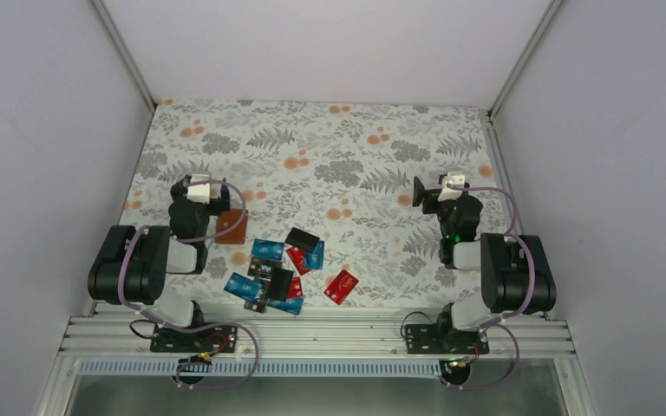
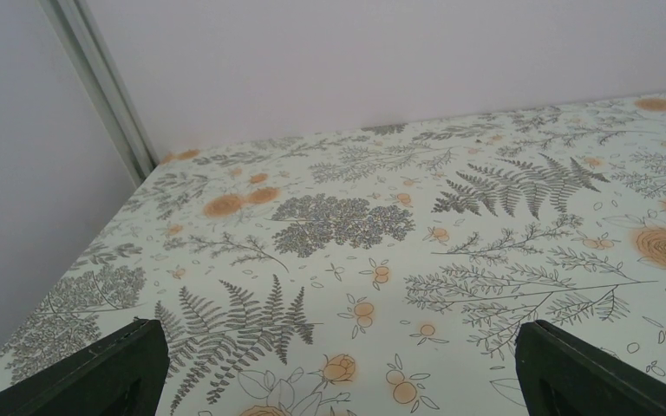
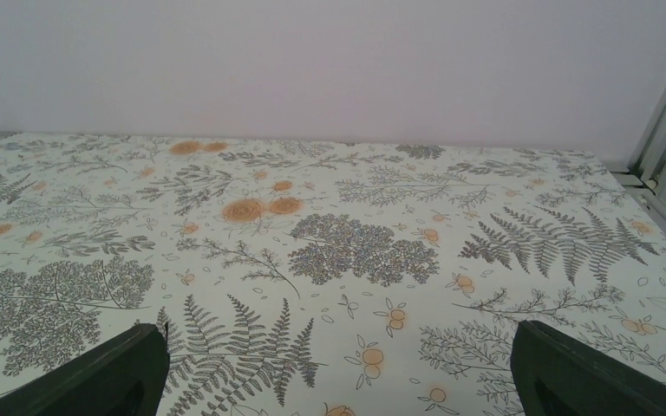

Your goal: Put the credit cards into the card holder

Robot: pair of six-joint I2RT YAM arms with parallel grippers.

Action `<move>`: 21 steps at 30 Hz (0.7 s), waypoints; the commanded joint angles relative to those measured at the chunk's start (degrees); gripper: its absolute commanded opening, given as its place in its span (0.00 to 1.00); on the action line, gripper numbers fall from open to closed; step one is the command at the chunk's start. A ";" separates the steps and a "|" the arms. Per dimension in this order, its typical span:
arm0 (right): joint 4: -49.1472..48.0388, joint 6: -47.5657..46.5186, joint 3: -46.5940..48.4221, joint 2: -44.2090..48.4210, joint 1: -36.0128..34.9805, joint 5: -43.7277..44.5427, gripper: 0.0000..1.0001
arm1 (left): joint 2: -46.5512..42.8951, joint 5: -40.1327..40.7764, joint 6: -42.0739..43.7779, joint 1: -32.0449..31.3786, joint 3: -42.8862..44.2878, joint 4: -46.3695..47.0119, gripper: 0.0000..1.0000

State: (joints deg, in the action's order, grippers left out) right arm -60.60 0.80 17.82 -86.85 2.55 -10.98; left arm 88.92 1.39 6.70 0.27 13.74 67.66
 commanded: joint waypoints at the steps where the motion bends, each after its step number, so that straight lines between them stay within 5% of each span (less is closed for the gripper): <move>1: -1.57 -0.84 0.94 -0.24 0.42 -0.30 1.00 | -1.57 0.22 -0.82 0.43 1.81 -0.75 1.00; 9: 22.26 1.67 13.92 5.62 0.16 4.37 1.00 | -12.76 6.86 -7.48 -0.09 10.42 -26.22 1.00; 14: 34.37 6.61 22.14 10.10 0.17 5.26 1.00 | -16.05 12.98 -16.26 -0.11 22.75 -51.20 1.00; 21: 53.19 20.66 37.28 9.55 1.72 3.73 1.00 | -20.63 8.55 -23.87 -0.10 33.18 -77.02 1.00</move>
State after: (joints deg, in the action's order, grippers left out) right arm -23.83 9.54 45.87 -75.53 2.74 -7.55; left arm 72.31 11.33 -10.90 0.16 44.47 10.81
